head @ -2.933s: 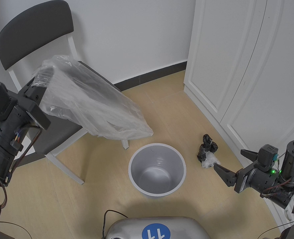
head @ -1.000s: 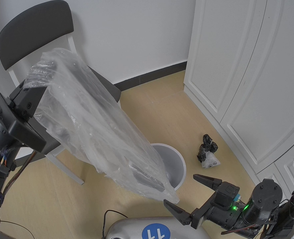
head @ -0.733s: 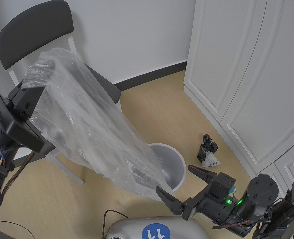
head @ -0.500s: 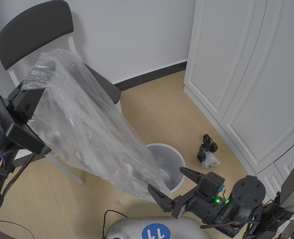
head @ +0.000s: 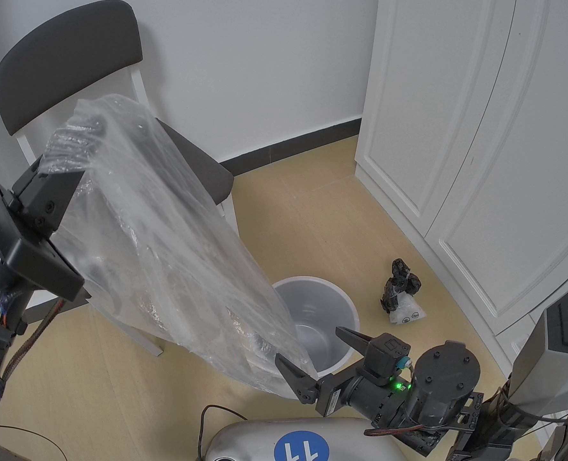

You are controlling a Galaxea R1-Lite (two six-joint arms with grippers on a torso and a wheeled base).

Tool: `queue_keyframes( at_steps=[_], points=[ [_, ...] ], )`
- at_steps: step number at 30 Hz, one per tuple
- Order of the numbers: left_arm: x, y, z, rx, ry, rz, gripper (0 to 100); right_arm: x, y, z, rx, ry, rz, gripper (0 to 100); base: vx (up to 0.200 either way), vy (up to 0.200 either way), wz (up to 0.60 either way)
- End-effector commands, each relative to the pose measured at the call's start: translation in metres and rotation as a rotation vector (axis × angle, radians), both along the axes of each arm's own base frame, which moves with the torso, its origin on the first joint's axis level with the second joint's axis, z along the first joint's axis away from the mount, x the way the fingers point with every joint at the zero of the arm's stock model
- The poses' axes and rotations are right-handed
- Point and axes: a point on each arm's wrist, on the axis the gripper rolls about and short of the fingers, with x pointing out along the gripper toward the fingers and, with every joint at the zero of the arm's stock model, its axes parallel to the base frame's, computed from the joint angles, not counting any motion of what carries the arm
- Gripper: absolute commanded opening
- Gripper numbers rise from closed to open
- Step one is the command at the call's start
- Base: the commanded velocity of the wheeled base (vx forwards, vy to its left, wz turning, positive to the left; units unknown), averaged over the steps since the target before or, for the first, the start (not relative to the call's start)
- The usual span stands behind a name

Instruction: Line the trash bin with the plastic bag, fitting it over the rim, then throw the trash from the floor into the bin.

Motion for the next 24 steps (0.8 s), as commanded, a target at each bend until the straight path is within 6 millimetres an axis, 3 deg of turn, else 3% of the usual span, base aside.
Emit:
queue_keyframes(
  at_steps=[1, 24],
  points=[
    [0.0, 0.0, 0.0, -0.001, 0.0, -0.002, 0, 0.003, 0.0, -0.004, -0.001, 0.001, -0.007, 100, 0.0, 0.0, 0.0],
    [-0.001, 0.0, 0.002, -0.012, -0.003, -0.004, 0, 0.024, -0.007, -0.04, -0.094, 0.073, -0.077, 100, 0.0, 0.0, 0.0]
  ],
)
